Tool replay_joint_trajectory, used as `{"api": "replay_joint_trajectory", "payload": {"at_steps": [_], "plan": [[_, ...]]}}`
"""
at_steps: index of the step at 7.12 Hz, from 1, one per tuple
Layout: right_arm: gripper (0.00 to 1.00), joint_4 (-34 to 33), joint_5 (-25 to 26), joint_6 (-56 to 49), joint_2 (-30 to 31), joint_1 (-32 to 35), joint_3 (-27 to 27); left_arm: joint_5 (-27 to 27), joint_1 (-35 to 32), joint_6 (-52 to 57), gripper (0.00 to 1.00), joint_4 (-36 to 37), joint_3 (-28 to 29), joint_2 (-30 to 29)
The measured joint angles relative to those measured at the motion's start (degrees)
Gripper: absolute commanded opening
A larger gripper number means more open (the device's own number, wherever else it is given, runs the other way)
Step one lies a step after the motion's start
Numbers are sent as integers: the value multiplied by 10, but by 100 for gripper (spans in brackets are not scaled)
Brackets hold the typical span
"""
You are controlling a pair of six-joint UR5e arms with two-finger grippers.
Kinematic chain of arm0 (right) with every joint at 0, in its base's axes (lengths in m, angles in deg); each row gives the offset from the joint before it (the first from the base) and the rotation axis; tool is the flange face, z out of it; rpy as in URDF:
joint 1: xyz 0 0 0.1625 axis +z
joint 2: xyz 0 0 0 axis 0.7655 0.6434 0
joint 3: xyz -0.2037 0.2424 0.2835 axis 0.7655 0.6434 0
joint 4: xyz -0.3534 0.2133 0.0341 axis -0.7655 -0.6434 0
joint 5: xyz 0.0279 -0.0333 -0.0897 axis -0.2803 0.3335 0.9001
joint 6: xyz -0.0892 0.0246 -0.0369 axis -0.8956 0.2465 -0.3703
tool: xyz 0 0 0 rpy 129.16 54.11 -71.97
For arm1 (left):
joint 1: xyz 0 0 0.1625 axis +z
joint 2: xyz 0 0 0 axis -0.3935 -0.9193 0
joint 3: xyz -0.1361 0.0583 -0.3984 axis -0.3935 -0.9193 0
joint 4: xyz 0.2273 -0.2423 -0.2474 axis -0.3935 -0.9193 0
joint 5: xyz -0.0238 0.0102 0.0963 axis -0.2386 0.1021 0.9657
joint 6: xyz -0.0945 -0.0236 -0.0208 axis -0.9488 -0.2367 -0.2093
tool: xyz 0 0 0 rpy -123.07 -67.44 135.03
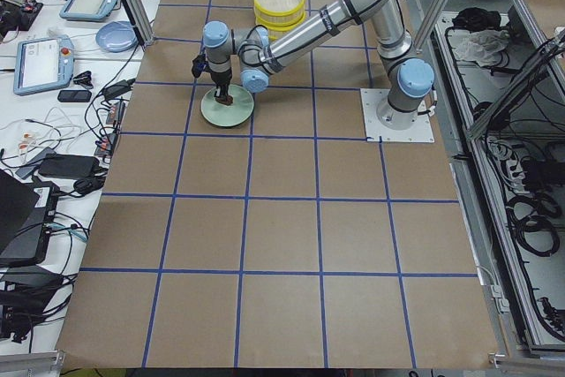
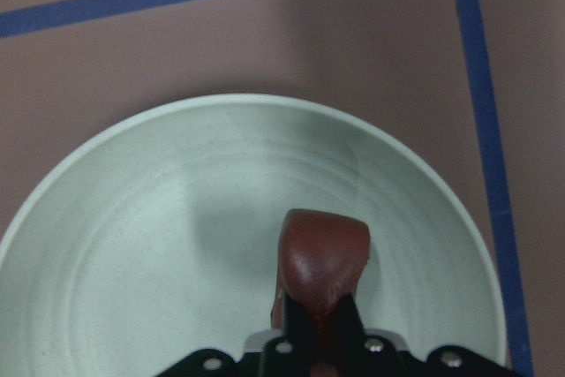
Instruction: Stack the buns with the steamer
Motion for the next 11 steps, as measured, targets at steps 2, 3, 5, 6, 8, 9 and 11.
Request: {"api": "replay_joint_trajectory", "payload": {"at_steps": [2, 3, 5, 6, 8, 9, 11], "plan": [[0, 0, 0, 0, -4, 1, -1, 7, -8, -17, 8, -8, 6, 29], [0, 1, 0, 0, -4, 1, -1, 10, -14, -37, 8, -40, 11, 55], [0, 4, 2, -1, -4, 2, -1, 13, -42, -91, 9, -113, 18, 116], [0, 6, 2, -2, -3, 2, 0, 16, -56, -108, 9, -141, 21, 141], [0, 9, 2, -2, -3, 2, 0, 17, -67, -119, 9, -198, 24, 184], [6, 11, 2, -2, -3, 2, 0, 17, -68, -123, 9, -226, 25, 205], [40, 16, 2, 0, -3, 2, 0, 18, -70, -132, 9, -267, 26, 241]]}}
